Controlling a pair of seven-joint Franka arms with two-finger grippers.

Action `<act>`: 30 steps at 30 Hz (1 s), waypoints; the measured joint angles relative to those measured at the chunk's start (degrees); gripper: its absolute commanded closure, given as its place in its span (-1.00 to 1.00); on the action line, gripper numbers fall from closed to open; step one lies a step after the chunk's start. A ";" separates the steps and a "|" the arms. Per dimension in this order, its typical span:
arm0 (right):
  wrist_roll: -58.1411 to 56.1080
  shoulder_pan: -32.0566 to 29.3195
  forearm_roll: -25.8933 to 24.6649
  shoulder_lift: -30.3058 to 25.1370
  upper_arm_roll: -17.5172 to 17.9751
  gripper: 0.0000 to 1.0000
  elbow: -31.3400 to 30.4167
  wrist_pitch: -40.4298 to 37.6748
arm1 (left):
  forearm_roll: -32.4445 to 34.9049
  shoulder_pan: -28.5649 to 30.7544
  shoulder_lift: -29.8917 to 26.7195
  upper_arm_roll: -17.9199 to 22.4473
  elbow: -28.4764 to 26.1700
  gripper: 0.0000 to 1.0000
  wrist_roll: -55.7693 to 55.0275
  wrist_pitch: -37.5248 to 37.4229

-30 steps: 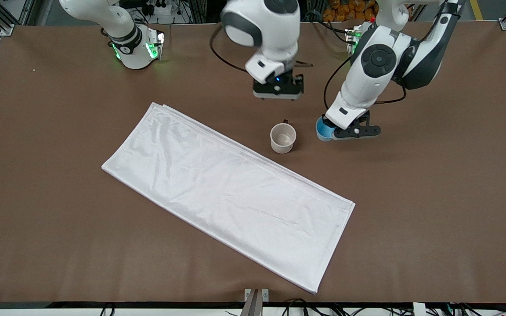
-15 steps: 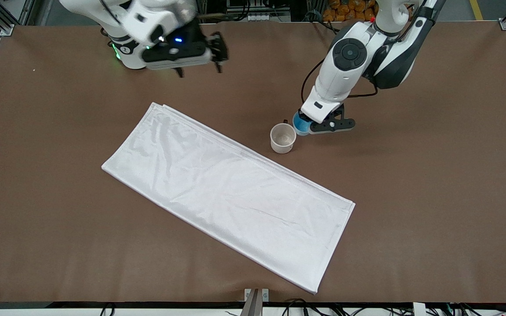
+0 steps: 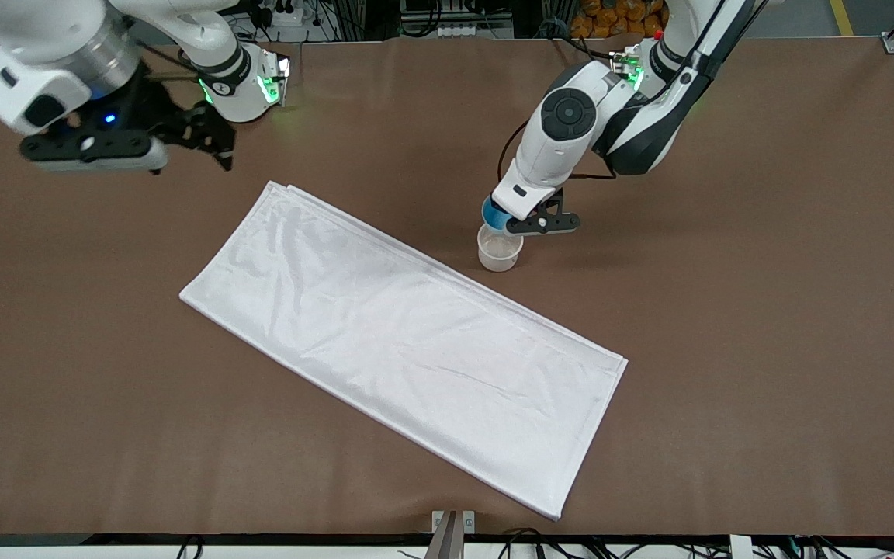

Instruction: Place blue cup into white mug on table

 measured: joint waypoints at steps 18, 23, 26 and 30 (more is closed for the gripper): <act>-13.31 -1.27 0.09 -0.02 -11.56 -1.00 -3.62 2.70 | 4.86 0.26 6.33 0.26 0.45 -1.00 -2.42 5.17; -13.38 -1.27 0.08 -0.04 -11.91 -1.00 -5.32 5.72 | 7.21 0.69 6.72 0.35 1.45 -1.00 -2.42 5.27; -13.38 -1.26 0.08 -0.11 -12.00 -1.00 -6.09 7.35 | 8.45 1.28 6.56 0.49 2.98 -1.00 -2.43 5.17; -13.81 -1.27 0.06 -0.33 -12.50 -1.00 -6.83 8.89 | 9.32 2.60 6.04 1.24 5.89 -1.00 -2.38 4.07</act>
